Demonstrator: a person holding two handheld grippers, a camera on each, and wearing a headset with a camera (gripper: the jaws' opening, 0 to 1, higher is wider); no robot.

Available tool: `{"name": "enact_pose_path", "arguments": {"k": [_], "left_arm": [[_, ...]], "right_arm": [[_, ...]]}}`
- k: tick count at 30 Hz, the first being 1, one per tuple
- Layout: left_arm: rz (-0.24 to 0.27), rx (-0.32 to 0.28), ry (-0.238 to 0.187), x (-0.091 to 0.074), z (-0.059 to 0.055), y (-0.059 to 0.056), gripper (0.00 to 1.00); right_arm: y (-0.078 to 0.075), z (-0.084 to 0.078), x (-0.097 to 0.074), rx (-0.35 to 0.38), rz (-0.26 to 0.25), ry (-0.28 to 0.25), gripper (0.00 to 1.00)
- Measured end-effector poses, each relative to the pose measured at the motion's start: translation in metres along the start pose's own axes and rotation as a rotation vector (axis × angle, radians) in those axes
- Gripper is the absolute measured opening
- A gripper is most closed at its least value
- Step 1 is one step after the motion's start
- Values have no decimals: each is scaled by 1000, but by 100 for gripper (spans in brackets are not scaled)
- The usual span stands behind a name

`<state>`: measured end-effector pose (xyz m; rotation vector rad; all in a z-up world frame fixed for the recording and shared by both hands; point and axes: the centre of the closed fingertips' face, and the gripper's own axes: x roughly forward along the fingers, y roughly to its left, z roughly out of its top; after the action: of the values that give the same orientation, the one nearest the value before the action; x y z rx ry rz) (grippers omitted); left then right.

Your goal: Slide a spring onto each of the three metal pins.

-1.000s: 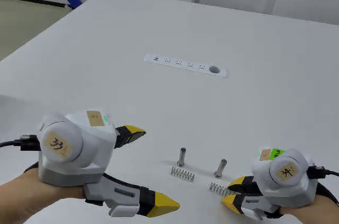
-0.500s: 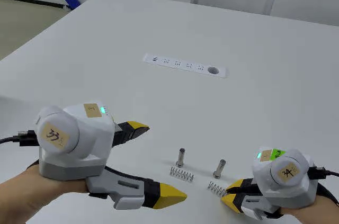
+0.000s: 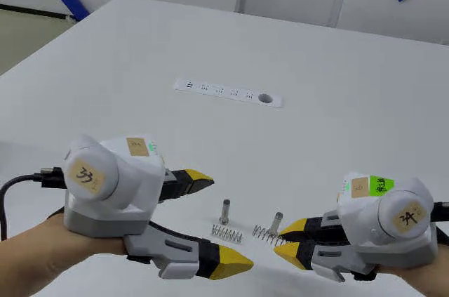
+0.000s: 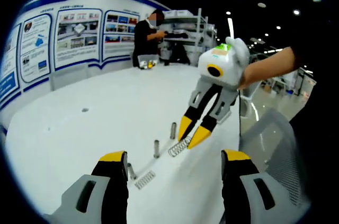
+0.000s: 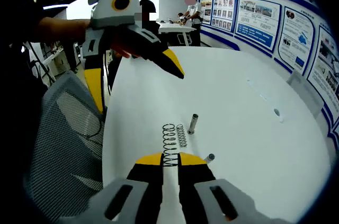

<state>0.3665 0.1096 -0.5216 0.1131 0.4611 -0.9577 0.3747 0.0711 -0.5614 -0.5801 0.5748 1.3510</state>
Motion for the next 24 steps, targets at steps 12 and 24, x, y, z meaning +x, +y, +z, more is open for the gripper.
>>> {"name": "enact_pose_path", "arguments": {"k": [12, 24], "left_arm": [[-105, 72, 18, 12, 12, -28, 36], [-150, 142, 99, 12, 1, -43, 18]], "right_arm": [[28, 27, -26, -174, 82, 25, 10], [44, 39, -29, -229, 113, 12, 10]]}}
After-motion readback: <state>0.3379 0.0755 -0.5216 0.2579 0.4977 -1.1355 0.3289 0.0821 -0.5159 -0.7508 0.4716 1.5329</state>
